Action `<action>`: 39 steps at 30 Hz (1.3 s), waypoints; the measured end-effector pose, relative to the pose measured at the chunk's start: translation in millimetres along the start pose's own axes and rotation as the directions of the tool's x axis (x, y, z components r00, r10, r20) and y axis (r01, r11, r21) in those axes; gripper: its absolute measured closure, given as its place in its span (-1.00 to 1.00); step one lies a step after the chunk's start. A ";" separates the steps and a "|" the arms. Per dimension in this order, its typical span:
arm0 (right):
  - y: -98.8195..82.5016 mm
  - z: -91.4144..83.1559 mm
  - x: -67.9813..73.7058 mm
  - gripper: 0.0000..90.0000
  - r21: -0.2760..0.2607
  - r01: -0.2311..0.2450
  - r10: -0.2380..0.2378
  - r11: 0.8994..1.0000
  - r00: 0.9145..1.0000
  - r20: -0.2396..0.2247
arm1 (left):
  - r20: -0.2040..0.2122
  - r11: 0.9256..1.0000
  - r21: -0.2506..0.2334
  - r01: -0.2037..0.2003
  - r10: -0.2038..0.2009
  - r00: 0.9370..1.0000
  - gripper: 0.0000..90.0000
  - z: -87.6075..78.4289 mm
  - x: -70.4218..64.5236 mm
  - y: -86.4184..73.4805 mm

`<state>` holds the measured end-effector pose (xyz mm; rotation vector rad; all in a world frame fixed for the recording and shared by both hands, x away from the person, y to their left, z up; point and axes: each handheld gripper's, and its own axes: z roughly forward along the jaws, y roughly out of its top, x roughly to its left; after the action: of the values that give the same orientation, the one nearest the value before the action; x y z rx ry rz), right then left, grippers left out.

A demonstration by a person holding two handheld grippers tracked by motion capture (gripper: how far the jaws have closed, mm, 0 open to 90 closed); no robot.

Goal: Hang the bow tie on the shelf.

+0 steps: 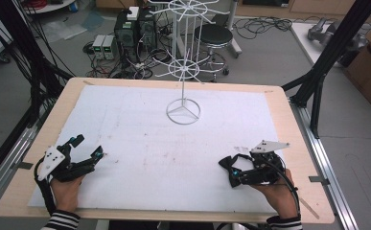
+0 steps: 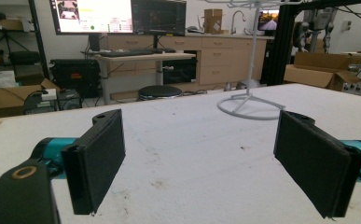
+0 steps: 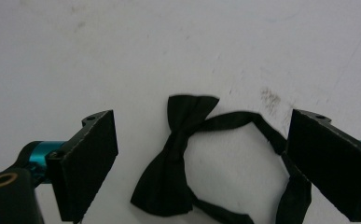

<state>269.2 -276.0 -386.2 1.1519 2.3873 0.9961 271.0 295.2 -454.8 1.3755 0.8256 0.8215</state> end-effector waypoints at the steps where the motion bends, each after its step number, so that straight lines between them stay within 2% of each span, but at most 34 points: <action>1: -1.3 0.3 1.0 -0.54 0.020 0.010 -0.010 1.000 1.000 -0.005 | -0.001 1.000 0.000 -0.001 0.001 1.000 -0.63 0.0 0.0 0.0; 5: -4.5 2.5 0.9 -0.52 0.062 0.007 -0.007 0.998 1.000 -0.010 | 0.000 1.000 0.000 0.000 0.000 1.000 -0.63 0.0 0.0 0.0; 10: -5.9 4.7 0.9 -0.37 0.115 0.016 -0.013 0.993 1.000 -0.027 | 0.000 1.000 0.000 0.000 0.000 1.000 -0.63 0.0 0.0 0.0; 11: -5.8 6.3 1.8 -0.24 0.148 0.021 -0.016 0.989 0.999 -0.035 | 0.000 1.000 0.000 0.000 0.000 1.000 -0.63 0.0 0.0 0.0; 14: -5.9 9.1 2.3 -0.13 0.172 0.028 -0.021 0.985 0.999 -0.045 | 0.000 1.000 0.001 0.000 0.000 1.000 -0.63 0.0 0.1 0.0; 19: -6.2 13.9 2.6 0.05 0.205 0.018 -0.006 0.979 0.998 -0.061 | 0.000 1.000 0.001 0.000 0.000 1.000 -0.63 0.0 0.0 0.0; 27: -6.3 18.0 1.1 0.21 0.241 0.026 -0.010 0.970 0.998 -0.069 | -0.001 1.000 0.001 0.001 -0.001 1.000 -0.62 0.0 0.1 0.0; 36: -10.9 24.8 -1.6 0.25 0.277 0.000 0.023 0.961 0.997 -0.079 | -0.001 1.000 0.001 0.000 0.000 1.000 -0.62 0.0 0.1 0.0; 39: -12.9 27.7 -1.9 0.37 0.283 0.000 0.026 0.959 0.996 -0.087 | -0.001 1.000 0.001 0.001 -0.001 1.000 -0.62 0.0 0.1 0.0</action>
<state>278.0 -270.4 -415.0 1.2418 2.6631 0.7402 271.0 295.3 -454.8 1.3761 0.8272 0.8213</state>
